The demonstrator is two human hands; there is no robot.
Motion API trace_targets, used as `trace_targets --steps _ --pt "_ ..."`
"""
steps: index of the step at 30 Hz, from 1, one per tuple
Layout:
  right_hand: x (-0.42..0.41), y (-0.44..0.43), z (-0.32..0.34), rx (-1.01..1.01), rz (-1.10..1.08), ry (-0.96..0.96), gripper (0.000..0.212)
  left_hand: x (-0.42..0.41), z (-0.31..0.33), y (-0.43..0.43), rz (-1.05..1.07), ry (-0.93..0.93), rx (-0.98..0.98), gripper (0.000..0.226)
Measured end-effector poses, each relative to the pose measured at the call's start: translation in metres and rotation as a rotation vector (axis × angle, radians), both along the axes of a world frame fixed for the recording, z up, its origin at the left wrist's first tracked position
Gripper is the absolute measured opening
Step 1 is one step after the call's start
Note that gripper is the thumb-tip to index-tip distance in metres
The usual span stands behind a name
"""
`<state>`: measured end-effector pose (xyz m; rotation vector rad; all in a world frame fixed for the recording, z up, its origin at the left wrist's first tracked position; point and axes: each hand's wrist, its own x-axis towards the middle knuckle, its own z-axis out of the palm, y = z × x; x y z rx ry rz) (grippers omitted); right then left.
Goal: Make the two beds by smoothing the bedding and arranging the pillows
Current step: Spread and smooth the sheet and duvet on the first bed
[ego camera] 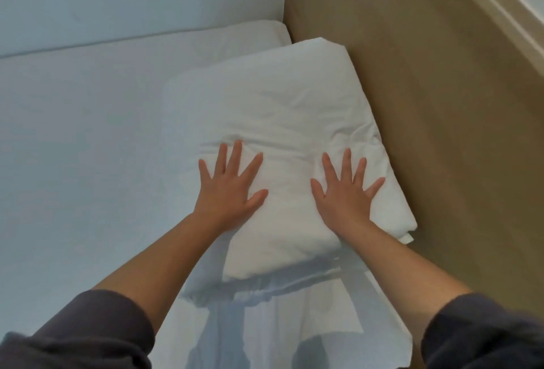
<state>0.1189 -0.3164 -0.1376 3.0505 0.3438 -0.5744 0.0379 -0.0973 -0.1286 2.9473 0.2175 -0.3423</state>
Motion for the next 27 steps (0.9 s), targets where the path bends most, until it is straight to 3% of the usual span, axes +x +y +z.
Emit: trace_targets --steps 7,15,20,24,27 --pt "-0.013 0.006 -0.007 0.066 -0.042 -0.087 0.062 0.021 -0.014 0.022 -0.049 -0.032 0.061 0.076" --pt "0.013 0.03 -0.104 0.017 -0.181 -0.373 0.063 0.134 -0.079 0.027 -0.283 -0.352 0.164 0.074" --pt "0.003 0.03 -0.102 -0.053 -0.186 -0.414 0.065 0.128 -0.085 0.035 -0.356 -0.363 0.14 0.071" --pt "-0.046 0.024 -0.087 0.021 -0.479 -0.499 0.055 0.097 -0.069 0.036 -0.435 -0.317 0.008 0.064" --pt "-0.084 0.022 -0.088 0.24 -0.805 -0.53 0.058 0.061 -0.056 0.032 -0.518 -0.266 -0.104 0.061"
